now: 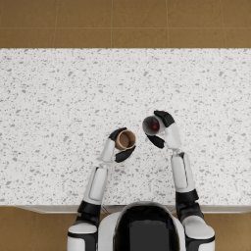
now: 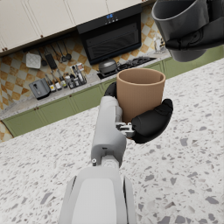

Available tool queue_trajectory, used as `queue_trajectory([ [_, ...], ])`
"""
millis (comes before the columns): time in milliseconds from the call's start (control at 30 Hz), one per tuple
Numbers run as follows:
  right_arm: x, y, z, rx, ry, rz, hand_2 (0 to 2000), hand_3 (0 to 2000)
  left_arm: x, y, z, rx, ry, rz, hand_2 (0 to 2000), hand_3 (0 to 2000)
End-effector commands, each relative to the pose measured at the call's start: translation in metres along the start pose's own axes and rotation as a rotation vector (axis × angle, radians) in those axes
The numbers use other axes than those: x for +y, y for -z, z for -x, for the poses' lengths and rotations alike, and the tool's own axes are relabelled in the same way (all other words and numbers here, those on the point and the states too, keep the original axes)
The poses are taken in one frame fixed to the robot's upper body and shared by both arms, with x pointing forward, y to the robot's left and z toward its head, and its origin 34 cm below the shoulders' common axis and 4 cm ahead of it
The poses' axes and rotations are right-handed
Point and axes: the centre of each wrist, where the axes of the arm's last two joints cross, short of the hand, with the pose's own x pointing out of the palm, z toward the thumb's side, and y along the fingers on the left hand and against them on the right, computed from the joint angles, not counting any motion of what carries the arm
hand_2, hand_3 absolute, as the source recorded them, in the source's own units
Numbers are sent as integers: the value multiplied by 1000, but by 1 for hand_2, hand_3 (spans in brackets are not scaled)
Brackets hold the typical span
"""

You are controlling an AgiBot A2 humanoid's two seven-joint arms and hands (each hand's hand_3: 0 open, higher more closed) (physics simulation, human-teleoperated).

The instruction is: Pick up two cups and pour the berry on the right into the cup on the left

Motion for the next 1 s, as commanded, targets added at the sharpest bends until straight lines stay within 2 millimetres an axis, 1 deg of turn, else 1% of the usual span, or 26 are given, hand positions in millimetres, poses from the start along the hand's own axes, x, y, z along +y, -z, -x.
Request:
queue_trajectory([
  [33,-13,-23,-2,29,-3,80,2000,1280,8,-6,0,-4,-5,-20,2000,1280],
  [67,-14,-28,-3,60,-7,96,2000,1280,8,-6,0,-5,-7,-20,2000,1280],
  [133,-17,-35,-4,121,-4,120,2000,1280,11,1,-2,-9,1,4,2000,1280],
  [233,-17,-35,-6,213,-9,112,2000,1280,10,-1,-2,-11,-1,0,2000,1280],
  [300,-18,-38,-5,275,-1,118,2000,1280,11,2,-2,-14,-5,11,2000,1280],
  [433,-15,-46,-5,400,15,139,2000,1280,13,1,-4,-18,-1,7,2000,1280],
  [533,-15,-47,-5,493,26,136,2000,1280,13,1,-4,-21,-4,7,2000,1280],
  [633,-15,-54,-7,585,34,155,2000,1280,12,1,-5,-23,-5,9,2000,1280],
  [1000,-14,-57,-8,923,72,127,2000,1280,15,0,-6,-33,-8,8,2000,1280],
])
